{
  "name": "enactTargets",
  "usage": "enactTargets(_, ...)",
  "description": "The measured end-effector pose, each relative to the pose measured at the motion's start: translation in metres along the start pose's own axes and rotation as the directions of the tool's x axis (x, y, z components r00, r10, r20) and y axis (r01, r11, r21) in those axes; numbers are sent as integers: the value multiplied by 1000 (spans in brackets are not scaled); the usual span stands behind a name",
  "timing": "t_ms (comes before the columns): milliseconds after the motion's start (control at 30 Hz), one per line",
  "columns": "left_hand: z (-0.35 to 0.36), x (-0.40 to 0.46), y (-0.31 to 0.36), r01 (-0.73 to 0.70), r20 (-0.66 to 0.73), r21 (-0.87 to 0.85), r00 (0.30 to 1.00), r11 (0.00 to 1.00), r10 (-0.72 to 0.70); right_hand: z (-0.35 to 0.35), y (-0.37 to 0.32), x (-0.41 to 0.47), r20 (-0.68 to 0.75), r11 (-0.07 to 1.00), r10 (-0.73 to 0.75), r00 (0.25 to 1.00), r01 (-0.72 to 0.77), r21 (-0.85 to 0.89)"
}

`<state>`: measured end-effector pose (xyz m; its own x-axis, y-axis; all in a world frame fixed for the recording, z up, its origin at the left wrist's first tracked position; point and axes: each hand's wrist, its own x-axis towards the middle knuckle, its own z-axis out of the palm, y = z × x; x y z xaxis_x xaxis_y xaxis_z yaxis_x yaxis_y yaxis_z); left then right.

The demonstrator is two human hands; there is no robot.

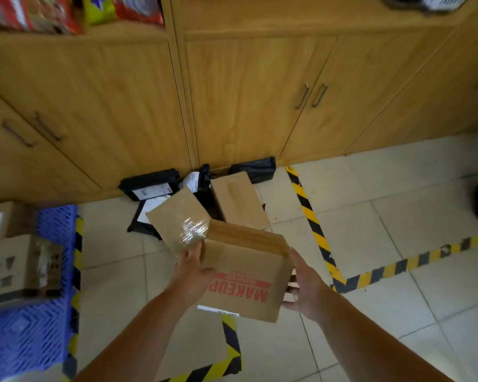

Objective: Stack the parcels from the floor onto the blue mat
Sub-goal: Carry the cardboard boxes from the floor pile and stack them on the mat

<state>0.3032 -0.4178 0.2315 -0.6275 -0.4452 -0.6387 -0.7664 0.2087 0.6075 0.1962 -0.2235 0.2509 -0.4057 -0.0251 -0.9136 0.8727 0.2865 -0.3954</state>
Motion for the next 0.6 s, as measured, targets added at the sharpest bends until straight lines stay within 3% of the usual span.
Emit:
enactTargets(133, -61, -54, 60, -33, -35, -262, 999, 964, 24, 1, -45, -90, 78, 990, -83, 994, 73, 122)
enactTargets(267, -113, -108, 97, -69, -138, -319, 990, 945, 26, 5, -72, -164, 96, 971, -171, 981, 152, 185)
enactTargets(600, -196, -221, 129, -169, -141, -211, 980, 963, 141, 18, -99, -292, 82, 946, -292, 953, 275, 169)
